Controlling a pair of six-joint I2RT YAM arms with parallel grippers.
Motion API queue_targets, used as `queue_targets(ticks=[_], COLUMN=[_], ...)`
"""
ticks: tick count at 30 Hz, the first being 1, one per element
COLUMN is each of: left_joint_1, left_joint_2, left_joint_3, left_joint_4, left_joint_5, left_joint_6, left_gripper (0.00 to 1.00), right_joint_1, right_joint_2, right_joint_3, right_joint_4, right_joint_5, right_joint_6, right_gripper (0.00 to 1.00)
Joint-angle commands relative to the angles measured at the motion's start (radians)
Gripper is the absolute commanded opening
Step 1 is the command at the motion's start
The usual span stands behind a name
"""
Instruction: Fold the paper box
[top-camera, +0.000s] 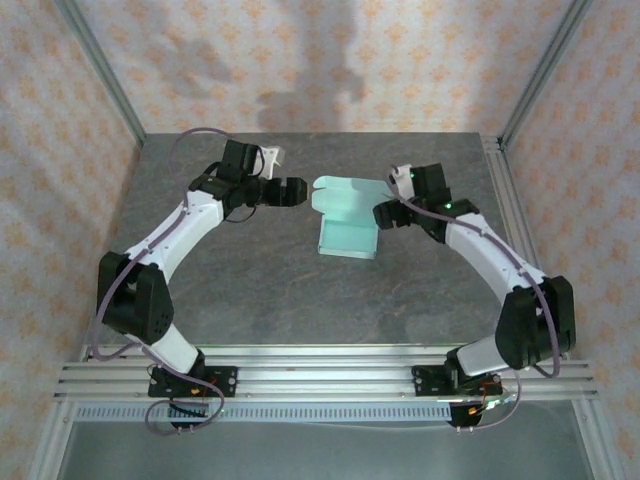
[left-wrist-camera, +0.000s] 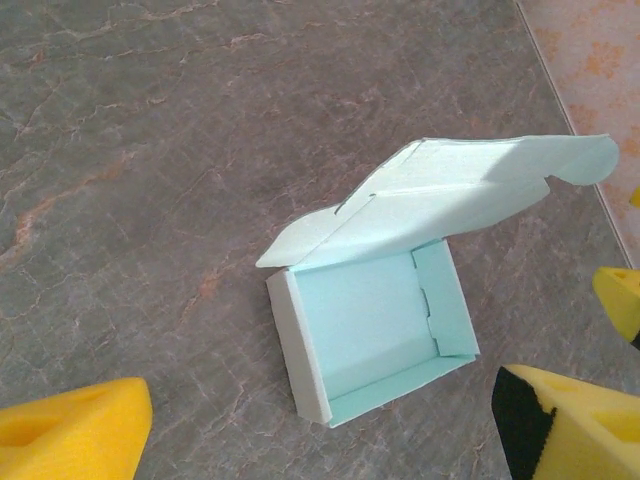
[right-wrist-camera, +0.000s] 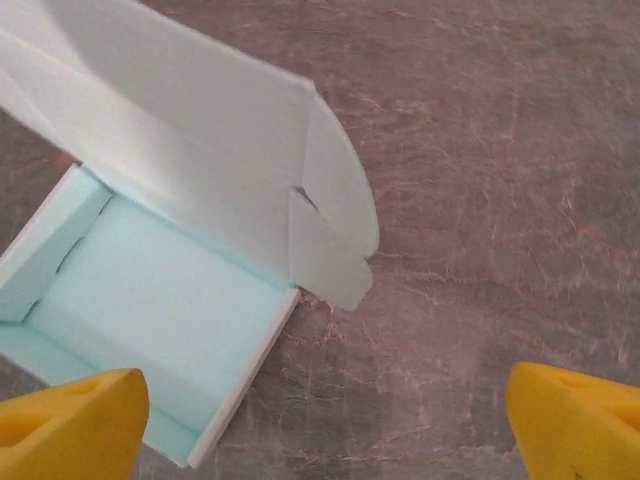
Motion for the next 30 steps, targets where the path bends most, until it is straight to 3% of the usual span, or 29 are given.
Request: queue_targets(ticks=[1,5,12,17,22,27,30], left_joint_1=[0.007,0.007,0.007,0.007,0.007,0.007,0.007], left_joint_2=[0.002,-0.023,-0.058,-0.062,-0.07,-0.072,-0.076], left_joint_3=[0.019,-0.008,-0.056,-0.081,-0.094,-0.108,-0.117], left_joint_4=[-0.045,-0.046,-0.053,-0.029,-0.024,-0.015,-0.009], left_joint_5=[0.032,0.031,0.037,0.092,0.103,0.101,0.104], left_joint_6=[0.028,0.031,0.052,0.041,0.037,0.029,0.026], left_gripper=[0.91,0.92,0.96,0.96,0.97,0.97,0.97], right_joint_1=[-0.061,-0.111,-0.126,-0.126,-0.126,-0.126,-0.124], right_joint_2=[0.052,0.148,0.401,0.522,0.578,0.613,0.629], right_joint_3=[0.126,0.26,0.594,0.737,0.778,0.796,0.814], right_joint_4=[-0.185,-0.358,-0.715,-0.817,-0.814,-0.804,-0.795], right_joint_5=[-0.206,-0.33,-0.324,-0.335,-0.34,-0.349,-0.349], right_joint_6=[-0.257,-0.482,-0.734,-0.795,-0.796,-0.794,-0.786], right_gripper=[0.92,0.92,0.88,0.71,0.42,0.32,0.32])
